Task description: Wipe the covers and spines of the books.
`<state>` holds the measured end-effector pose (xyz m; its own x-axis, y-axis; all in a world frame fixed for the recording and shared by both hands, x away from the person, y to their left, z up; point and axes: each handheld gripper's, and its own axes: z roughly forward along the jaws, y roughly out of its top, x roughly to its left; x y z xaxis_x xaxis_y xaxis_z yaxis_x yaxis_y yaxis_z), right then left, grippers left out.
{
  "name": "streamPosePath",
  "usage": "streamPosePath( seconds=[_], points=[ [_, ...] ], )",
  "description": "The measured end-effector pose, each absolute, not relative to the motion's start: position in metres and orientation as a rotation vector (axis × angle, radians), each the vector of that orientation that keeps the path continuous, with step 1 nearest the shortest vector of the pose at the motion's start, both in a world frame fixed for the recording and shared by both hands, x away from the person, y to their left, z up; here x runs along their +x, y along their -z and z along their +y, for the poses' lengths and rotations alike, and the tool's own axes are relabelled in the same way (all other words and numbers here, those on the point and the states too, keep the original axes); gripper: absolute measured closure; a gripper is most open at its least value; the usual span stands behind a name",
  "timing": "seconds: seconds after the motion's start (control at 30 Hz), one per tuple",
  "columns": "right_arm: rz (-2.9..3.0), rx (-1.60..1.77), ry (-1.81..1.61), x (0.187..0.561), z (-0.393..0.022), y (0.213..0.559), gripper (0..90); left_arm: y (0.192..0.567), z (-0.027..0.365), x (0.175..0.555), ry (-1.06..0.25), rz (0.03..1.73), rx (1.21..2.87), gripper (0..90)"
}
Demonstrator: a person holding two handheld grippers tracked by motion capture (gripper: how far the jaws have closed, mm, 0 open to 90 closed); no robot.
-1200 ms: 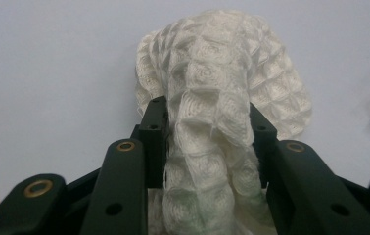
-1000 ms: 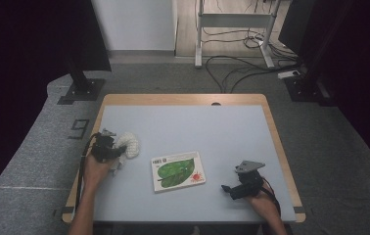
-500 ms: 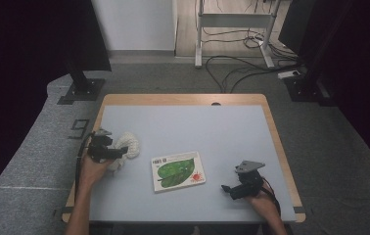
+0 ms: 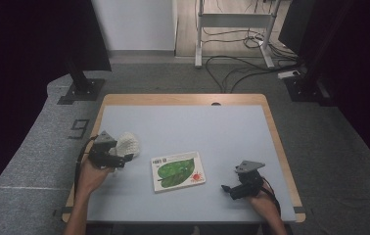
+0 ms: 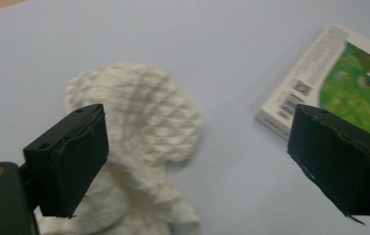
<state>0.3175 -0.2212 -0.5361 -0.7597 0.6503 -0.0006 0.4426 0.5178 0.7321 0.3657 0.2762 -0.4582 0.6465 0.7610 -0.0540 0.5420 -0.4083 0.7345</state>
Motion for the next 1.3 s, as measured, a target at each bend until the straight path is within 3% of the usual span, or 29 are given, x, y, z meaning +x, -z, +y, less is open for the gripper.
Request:
streamPosePath(
  seconds=[0.37, 1.0, 1.3],
  points=[
    [2.488, 0.92, -1.085, 0.318, -0.221, 0.536, 3.3, 0.48, 0.246, 0.343, -0.305, 0.881, 2.225, 0.0],
    [2.49, 0.914, -1.087, 0.317, -0.222, 0.536, 4.8, 0.521, 0.214, 0.336, -0.247, 0.797, 2.371, 0.0],
    [2.479, 0.933, -1.102, 0.32, -0.223, 0.533, 4.8, 0.524, 0.213, 0.331, -0.235, 0.752, 2.355, 0.0]
  ],
)
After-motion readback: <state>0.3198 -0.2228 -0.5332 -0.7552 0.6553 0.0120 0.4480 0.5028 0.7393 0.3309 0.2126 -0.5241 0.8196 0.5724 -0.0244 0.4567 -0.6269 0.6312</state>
